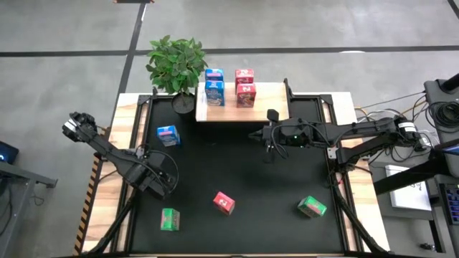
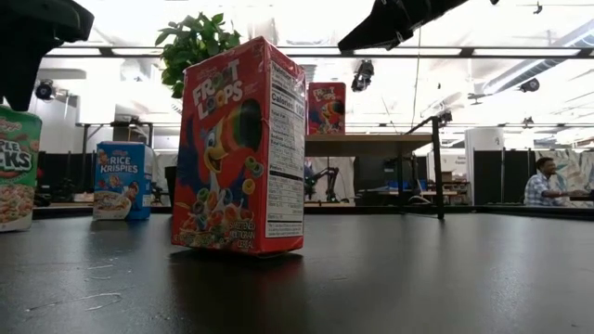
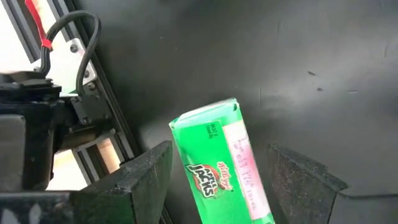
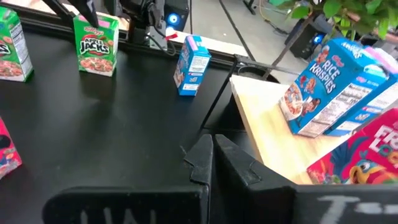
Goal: Stack cereal on shelf
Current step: Put the top green cereal box on the shelf
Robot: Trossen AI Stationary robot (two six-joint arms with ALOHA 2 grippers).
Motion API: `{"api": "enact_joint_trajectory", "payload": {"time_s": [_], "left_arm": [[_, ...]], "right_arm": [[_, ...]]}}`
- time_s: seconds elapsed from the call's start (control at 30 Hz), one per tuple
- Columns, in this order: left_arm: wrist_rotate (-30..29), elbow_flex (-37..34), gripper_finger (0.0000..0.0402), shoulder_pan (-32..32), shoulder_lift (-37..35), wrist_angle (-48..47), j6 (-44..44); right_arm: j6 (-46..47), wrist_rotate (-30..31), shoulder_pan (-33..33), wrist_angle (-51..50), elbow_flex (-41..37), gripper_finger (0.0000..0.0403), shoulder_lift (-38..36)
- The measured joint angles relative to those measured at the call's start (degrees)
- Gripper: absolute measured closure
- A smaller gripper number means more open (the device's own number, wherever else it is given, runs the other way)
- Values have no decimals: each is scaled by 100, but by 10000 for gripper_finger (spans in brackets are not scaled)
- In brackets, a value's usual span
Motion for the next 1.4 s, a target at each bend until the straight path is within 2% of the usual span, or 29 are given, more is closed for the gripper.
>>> {"api": "enact_joint_trajectory", "payload": {"time_s": [0.17, 0.4, 0.6, 0.83, 1.03, 1.2, 1.4], "left_arm": [[2, -2, 159, -19, -21, -134, 130], [-1, -16, 131, -85, -24, -188, 134], [-89, -234, 131, -415, -24, 184, -255], [-194, -459, 181, -878, -24, 466, -689], [-239, -431, 240, -921, -24, 518, -481], [-1082, 172, 263, -907, -22, 372, 331], [-2957, 1206, 266, -830, -22, 213, 1752]], "right_arm": [[203, 1, 0, -48, -5, 394, 0], [306, 2, 0, -76, -17, 394, 0], [360, 19, 0, -266, -22, 394, 0], [399, 19, 0, -284, -22, 394, 0], [417, 20, 0, -311, -15, 394, -32], [476, 26, 28, -557, -15, 394, -375], [701, -9, 247, -754, -156, 394, -1052]]}}
